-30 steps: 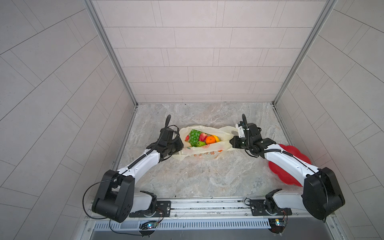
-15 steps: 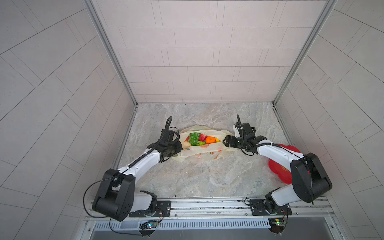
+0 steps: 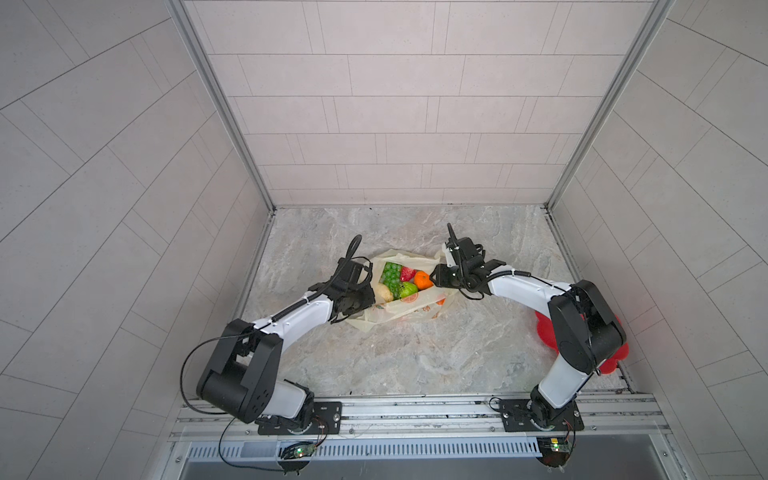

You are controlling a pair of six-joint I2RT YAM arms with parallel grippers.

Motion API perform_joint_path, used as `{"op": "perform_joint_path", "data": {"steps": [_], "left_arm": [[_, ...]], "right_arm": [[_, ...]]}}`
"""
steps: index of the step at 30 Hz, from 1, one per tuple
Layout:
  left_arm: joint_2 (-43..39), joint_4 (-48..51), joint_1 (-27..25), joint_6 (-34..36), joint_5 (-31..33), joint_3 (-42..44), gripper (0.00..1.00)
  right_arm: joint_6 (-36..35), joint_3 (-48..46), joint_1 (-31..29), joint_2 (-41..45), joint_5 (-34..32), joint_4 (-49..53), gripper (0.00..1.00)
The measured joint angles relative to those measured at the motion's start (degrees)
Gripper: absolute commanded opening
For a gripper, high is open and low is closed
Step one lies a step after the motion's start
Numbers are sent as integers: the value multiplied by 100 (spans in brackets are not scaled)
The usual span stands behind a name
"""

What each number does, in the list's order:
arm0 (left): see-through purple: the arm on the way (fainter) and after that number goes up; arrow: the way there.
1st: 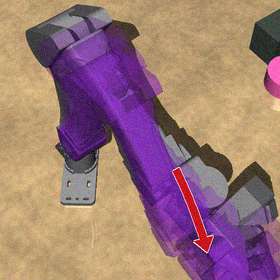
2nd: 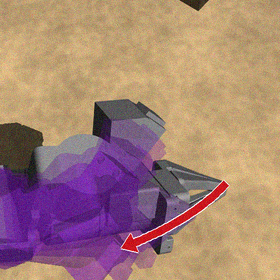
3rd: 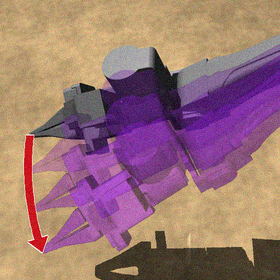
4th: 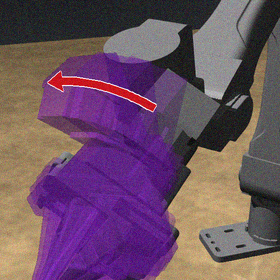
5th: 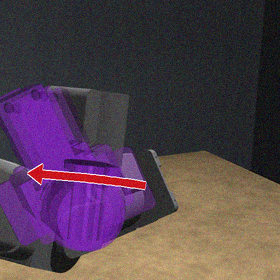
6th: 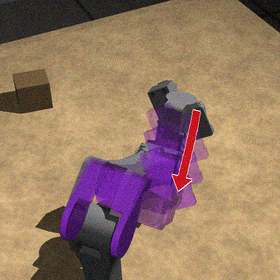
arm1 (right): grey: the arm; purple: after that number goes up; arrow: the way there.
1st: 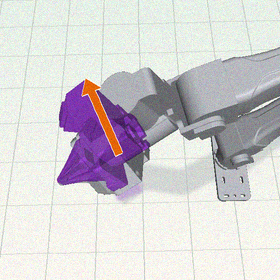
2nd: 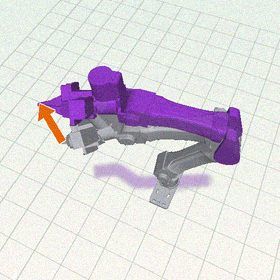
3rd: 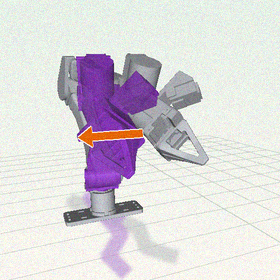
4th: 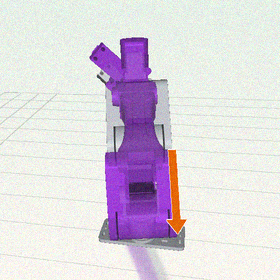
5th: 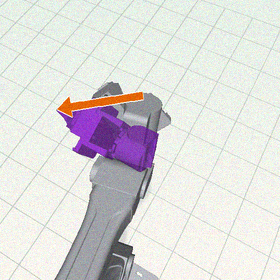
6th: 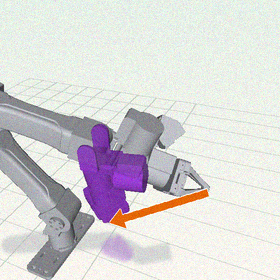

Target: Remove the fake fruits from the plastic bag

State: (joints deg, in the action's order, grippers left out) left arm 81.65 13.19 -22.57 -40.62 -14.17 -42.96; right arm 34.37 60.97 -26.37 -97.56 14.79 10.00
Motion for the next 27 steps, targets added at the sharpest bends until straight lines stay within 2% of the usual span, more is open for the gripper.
{"op": "perform_joint_path", "data": {"steps": [2,6,10,13,14,16,18,20,24,27], "left_arm": [[-57,125,2,20,140,0,11],[-199,271,160,15,317,-9,10],[-400,98,614,-85,240,61,10],[-553,-138,848,-177,52,179,14],[-562,-177,852,-184,-7,179,17],[-557,-164,772,-101,-13,140,30],[-553,28,498,48,149,7,52],[-555,225,155,127,369,-164,67],[-562,1036,-367,199,1145,-682,77],[-562,1978,-662,146,2133,-1239,80]], "right_arm": [[-52,-2,-11,59,11,98,1],[-24,-201,72,581,382,181,0],[72,-551,367,1419,1027,7,0],[160,-802,627,1773,1390,-186,0],[173,-872,678,1799,1462,-238,0],[190,-999,699,1770,1517,-289,0],[186,-1099,667,1727,1504,-278,0],[160,-1130,568,1720,1438,-240,0],[31,-1117,372,1720,1248,-192,0],[-66,-1117,348,1720,1099,-120,0]]}}
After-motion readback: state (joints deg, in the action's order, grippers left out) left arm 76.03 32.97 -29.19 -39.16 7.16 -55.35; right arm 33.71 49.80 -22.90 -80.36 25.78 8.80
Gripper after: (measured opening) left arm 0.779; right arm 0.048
